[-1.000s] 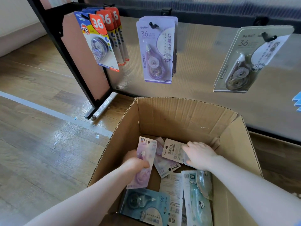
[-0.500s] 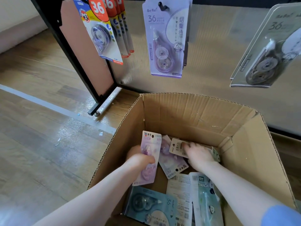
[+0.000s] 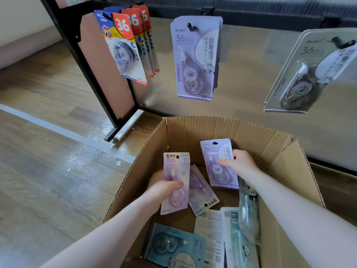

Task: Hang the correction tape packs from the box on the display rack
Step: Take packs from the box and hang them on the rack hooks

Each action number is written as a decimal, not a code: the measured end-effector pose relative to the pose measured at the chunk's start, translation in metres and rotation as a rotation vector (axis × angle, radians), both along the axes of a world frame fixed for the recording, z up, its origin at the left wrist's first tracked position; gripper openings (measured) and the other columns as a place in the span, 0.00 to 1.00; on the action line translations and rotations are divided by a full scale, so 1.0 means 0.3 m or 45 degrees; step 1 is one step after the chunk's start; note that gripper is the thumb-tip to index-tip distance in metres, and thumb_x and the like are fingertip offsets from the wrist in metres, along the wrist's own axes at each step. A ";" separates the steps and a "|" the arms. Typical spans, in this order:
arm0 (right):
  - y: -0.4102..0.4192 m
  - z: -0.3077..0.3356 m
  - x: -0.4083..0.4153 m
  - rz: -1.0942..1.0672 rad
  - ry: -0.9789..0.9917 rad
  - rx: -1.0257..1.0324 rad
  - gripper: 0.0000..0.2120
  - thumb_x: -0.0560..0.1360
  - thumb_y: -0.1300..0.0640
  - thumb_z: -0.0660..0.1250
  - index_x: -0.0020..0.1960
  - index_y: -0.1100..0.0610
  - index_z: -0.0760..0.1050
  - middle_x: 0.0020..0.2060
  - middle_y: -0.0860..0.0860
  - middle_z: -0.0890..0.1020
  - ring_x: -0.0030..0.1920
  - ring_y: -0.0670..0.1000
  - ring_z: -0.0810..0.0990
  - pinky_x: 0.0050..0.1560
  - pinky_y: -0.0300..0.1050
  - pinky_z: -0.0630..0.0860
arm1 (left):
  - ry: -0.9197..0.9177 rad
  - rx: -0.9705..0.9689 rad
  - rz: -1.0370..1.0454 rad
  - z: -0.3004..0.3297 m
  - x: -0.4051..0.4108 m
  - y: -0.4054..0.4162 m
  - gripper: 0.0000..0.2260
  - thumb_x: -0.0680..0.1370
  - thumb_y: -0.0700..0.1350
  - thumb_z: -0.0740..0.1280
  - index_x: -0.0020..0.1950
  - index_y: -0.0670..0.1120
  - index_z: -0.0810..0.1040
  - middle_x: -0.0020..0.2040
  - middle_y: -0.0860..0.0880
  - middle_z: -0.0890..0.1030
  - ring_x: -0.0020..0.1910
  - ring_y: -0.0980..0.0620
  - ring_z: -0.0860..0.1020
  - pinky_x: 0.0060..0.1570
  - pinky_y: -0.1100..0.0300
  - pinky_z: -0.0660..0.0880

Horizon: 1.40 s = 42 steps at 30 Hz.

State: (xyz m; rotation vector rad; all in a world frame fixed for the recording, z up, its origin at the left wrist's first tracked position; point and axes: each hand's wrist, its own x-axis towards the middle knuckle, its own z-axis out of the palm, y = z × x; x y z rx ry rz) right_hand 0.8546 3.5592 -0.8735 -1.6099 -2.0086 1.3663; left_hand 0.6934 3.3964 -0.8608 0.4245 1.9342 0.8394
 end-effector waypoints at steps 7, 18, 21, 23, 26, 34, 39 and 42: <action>-0.017 0.104 0.058 -0.023 0.131 0.031 0.02 0.72 0.60 0.71 0.43 0.56 0.78 0.43 0.52 0.83 0.45 0.53 0.82 0.47 0.51 0.77 | -0.097 0.187 0.100 0.039 0.019 -0.025 0.12 0.71 0.37 0.74 0.53 0.45 0.78 0.50 0.45 0.83 0.46 0.48 0.83 0.49 0.54 0.78; -0.073 0.328 0.132 -0.107 0.438 0.133 0.06 0.73 0.60 0.70 0.40 0.52 0.76 0.40 0.49 0.82 0.38 0.44 0.79 0.34 0.35 0.74 | -0.003 0.438 -0.055 0.226 0.042 -0.023 0.12 0.72 0.35 0.72 0.54 0.43 0.77 0.46 0.48 0.85 0.43 0.51 0.84 0.39 0.61 0.79; -0.072 0.391 0.114 -0.122 0.508 0.165 0.07 0.73 0.61 0.71 0.39 0.52 0.76 0.38 0.48 0.81 0.36 0.43 0.77 0.33 0.34 0.71 | 0.077 0.468 -0.132 0.322 0.023 -0.029 0.10 0.72 0.33 0.70 0.50 0.44 0.78 0.42 0.49 0.85 0.42 0.52 0.84 0.39 0.62 0.79; -0.064 0.430 0.091 -0.127 0.554 0.158 0.07 0.73 0.61 0.71 0.39 0.52 0.76 0.38 0.47 0.82 0.37 0.44 0.78 0.35 0.37 0.71 | 0.123 0.485 -0.145 0.384 0.003 -0.031 0.10 0.72 0.33 0.71 0.50 0.44 0.78 0.42 0.49 0.85 0.42 0.52 0.84 0.41 0.60 0.79; -0.052 0.493 0.047 -0.098 0.607 0.165 0.06 0.73 0.61 0.71 0.40 0.52 0.77 0.37 0.46 0.81 0.37 0.44 0.79 0.33 0.34 0.73 | 0.154 0.526 -0.089 0.472 -0.025 -0.032 0.11 0.69 0.33 0.71 0.50 0.41 0.78 0.42 0.45 0.85 0.40 0.52 0.84 0.40 0.61 0.80; -0.016 0.642 -0.064 -0.044 0.669 0.245 0.04 0.75 0.54 0.69 0.42 0.52 0.78 0.41 0.50 0.84 0.43 0.51 0.82 0.45 0.50 0.77 | 0.173 0.722 0.206 0.583 -0.070 -0.030 0.16 0.61 0.41 0.72 0.48 0.41 0.79 0.41 0.43 0.85 0.42 0.44 0.84 0.41 0.54 0.79; -0.011 0.668 -0.133 -0.019 0.732 0.279 0.09 0.75 0.50 0.68 0.39 0.54 0.78 0.39 0.52 0.84 0.44 0.56 0.82 0.40 0.47 0.74 | 0.155 0.774 0.317 0.585 -0.092 -0.028 0.22 0.55 0.44 0.72 0.47 0.38 0.79 0.40 0.40 0.84 0.38 0.43 0.83 0.39 0.52 0.79; -0.020 0.675 -0.182 -0.010 0.758 0.295 0.11 0.74 0.50 0.69 0.37 0.54 0.77 0.37 0.52 0.83 0.42 0.55 0.82 0.37 0.45 0.72 | 0.193 0.813 0.329 0.614 -0.109 -0.020 0.19 0.57 0.43 0.72 0.46 0.40 0.79 0.38 0.42 0.84 0.38 0.44 0.83 0.37 0.54 0.78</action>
